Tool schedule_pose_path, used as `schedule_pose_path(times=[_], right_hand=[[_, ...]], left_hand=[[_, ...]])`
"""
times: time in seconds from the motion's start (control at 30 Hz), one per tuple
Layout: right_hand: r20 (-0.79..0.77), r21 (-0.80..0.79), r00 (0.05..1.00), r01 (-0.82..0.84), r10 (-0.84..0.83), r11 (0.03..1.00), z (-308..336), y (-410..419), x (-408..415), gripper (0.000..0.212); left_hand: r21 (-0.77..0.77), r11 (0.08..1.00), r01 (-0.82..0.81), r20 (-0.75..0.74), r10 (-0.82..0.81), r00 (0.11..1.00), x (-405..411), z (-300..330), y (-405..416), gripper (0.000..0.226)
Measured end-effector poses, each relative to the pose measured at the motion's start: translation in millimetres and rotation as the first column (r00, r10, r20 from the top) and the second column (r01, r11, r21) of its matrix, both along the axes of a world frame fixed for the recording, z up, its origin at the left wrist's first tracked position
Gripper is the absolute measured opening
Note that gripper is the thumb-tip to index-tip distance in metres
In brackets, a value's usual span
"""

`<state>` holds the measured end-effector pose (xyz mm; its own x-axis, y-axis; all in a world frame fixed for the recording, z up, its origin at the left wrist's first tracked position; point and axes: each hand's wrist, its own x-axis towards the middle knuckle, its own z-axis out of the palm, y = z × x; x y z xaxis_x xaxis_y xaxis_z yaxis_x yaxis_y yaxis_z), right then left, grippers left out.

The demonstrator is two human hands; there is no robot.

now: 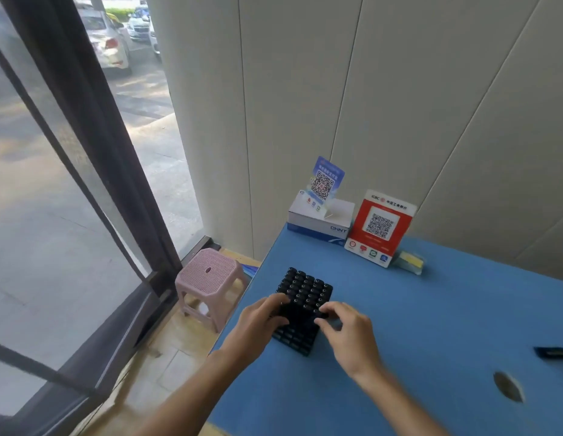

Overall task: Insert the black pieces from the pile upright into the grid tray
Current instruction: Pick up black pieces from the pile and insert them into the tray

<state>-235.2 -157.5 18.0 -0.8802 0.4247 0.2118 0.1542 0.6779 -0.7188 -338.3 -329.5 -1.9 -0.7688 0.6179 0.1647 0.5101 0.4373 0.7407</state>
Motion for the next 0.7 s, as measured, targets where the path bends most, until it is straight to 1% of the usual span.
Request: schedule_pose_path(times=[0.13,0.23,0.33,0.5,0.6,0.7], right_hand=[[0.045,0.169,0.994,0.094,-0.102,0.981,-4,-22,-6,0.013],[0.039,0.250,0.982,0.170,-0.185,0.953,-8,-35,-10,0.016],[0.011,0.336,0.974,0.211,-0.228,0.918,-12,-44,-10,0.023],[-0.025,0.412,0.972,0.221,-0.232,0.884,-11,-50,-10,0.026],[-0.030,0.476,0.976,0.204,-0.216,0.855,-9,-50,-10,0.027],[-0.026,0.507,0.977,0.195,-0.211,0.839,-10,-50,-10,0.028]], left_hand=[[0.029,0.992,0.127,-0.146,-0.121,0.982,-17,-6,-2,0.037],[0.051,0.979,0.196,-0.184,-0.183,0.966,-24,-7,-1,0.035],[0.056,0.960,0.273,-0.236,-0.253,0.938,-28,-8,0,0.034],[0.043,0.955,0.294,-0.349,-0.261,0.900,-31,-10,-1,0.030],[0.040,0.954,0.298,-0.386,-0.260,0.885,-34,-12,0,0.030],[0.051,0.951,0.304,-0.414,-0.257,0.873,-36,-12,2,0.033]])
